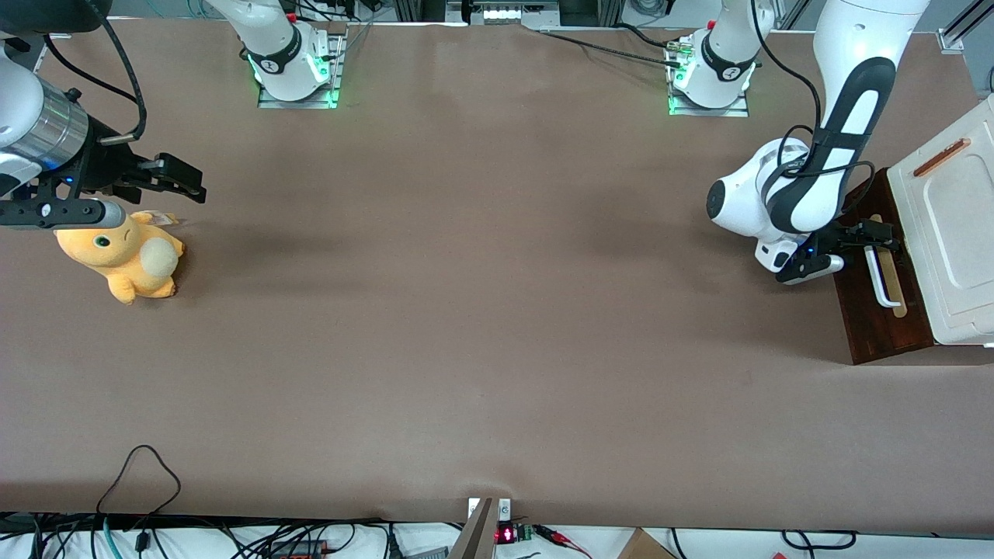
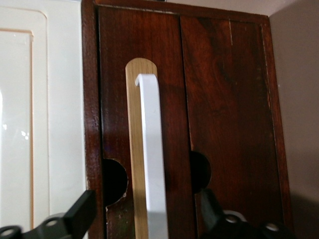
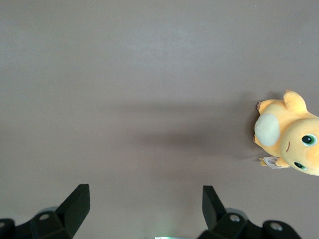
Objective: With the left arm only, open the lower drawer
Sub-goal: 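Close the left gripper around the white bar handle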
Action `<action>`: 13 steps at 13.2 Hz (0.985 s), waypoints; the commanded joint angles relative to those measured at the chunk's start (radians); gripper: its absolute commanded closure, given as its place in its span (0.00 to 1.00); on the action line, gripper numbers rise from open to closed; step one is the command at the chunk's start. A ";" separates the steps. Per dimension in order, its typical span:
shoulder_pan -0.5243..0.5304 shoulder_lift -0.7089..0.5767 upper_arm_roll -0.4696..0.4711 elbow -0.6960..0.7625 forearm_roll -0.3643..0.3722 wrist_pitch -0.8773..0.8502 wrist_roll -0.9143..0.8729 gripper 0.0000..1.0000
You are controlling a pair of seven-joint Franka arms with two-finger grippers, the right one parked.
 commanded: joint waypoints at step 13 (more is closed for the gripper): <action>-0.052 0.081 0.014 0.054 0.014 -0.093 -0.077 0.12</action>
